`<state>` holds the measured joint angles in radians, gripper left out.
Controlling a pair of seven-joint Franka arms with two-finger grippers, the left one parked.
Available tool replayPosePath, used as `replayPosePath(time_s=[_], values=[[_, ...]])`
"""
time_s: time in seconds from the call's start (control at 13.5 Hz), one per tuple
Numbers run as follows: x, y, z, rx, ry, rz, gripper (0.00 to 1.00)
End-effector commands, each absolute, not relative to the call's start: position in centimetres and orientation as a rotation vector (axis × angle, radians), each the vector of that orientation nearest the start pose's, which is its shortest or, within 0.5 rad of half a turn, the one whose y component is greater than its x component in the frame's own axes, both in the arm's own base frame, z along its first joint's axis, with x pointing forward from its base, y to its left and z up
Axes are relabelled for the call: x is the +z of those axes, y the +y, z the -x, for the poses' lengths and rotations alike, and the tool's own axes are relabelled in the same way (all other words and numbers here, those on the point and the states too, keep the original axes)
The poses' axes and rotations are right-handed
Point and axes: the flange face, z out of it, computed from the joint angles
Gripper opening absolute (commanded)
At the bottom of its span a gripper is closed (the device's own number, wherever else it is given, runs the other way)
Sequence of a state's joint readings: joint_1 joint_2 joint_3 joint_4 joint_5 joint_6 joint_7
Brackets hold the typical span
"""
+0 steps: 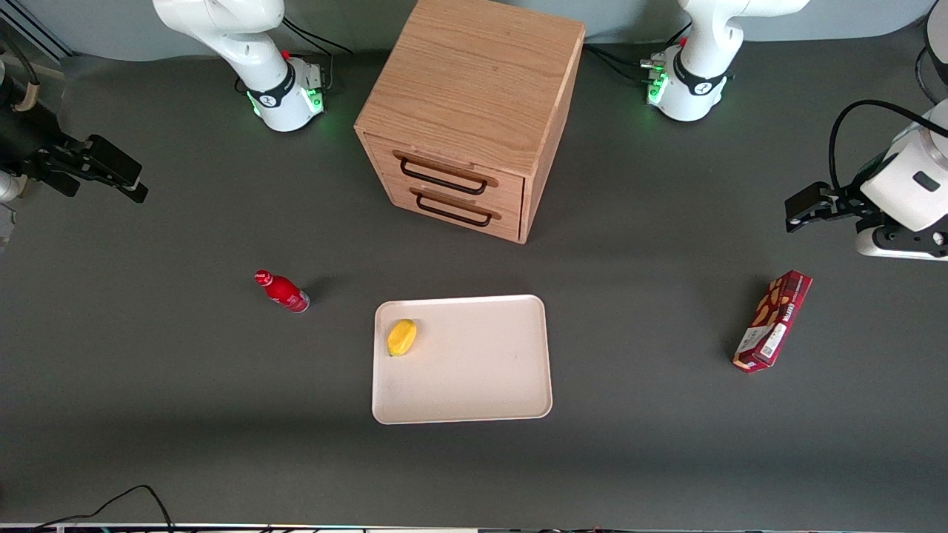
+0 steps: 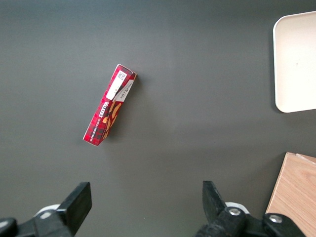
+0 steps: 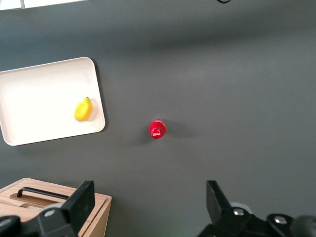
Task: Place coke bottle on tray
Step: 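Move the open right gripper toward the red Coca-Cola bottle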
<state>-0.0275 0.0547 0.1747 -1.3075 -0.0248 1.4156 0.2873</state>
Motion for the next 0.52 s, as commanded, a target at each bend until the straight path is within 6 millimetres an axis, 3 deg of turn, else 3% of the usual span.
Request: replayPosePath(time_s=[0.0, 0.22, 0.3, 0.44], values=[[71.4, 7.7, -54.6, -0.095, 0.225, 3.104, 1.00], [71.2, 8.1, -54.8, -0.086, 0.233, 3.100, 1.00], [70.4, 8.1, -55.1, -0.061, 0.210, 3.105, 1.00], [66.8, 8.2, -56.0, 0.036, 0.203, 3.116, 1.00]])
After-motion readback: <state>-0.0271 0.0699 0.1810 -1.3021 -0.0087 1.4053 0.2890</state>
